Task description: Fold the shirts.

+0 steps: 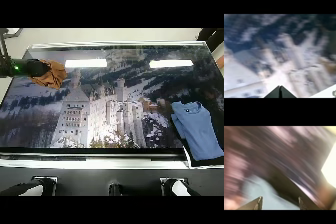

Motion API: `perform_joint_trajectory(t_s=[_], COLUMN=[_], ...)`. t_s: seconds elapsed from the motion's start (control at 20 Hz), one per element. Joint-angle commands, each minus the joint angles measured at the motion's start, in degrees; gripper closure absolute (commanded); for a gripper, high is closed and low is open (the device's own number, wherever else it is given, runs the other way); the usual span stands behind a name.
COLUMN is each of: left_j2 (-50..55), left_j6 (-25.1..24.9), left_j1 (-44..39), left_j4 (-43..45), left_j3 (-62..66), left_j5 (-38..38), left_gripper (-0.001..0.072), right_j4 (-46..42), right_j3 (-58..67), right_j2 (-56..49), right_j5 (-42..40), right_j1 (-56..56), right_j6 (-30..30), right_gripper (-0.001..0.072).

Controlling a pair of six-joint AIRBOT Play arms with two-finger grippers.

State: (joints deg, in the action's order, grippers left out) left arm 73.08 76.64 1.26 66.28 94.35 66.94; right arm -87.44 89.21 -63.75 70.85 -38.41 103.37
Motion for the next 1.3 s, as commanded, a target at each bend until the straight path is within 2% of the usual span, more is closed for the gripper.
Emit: perform_joint_trajectory(t_s=[0.0,0.05,0.1,0.15,0.25,0.4,1.25], left_j2=[0.35,0.39,0.39,0.31,-1.66,-5.35,-5.20], left_j6=[15.56,15.58,17.20,18.95,19.02,21.57,20.94], left_j1=[-5.57,-6.16,-6.60,-6.84,-7.06,-7.06,-7.04], left_j4=[31.63,30.21,28.33,27.54,25.73,25.35,25.40], left_j3=[2.71,0.26,-3.61,-8.22,-19.34,-28.52,-28.85], left_j5=[1.51,5.22,10.16,14.56,15.52,8.76,6.97], left_gripper=[0.0661,0.0443,0.0070,-0.0007,-0.0007,-0.0006,-0.0007], right_j4=[5.03,3.96,3.13,3.58,7.02,5.70,5.14], right_j3=[6.27,4.83,2.23,-1.03,-6.27,-9.18,-9.16], right_j2=[-1.51,-3.17,-5.51,-7.93,-11.69,-14.01,-14.08], right_j5=[-2.84,2.43,7.56,11.58,14.99,12.76,12.41], right_j1=[15.96,22.05,27.74,32.30,37.92,43.34,44.30], right_j6=[-2.56,-2.10,-2.25,-2.21,-2.25,-2.21,-2.45], right_gripper=[0.0186,0.0175,0.0143,0.0146,0.0147,0.0146,0.0148])
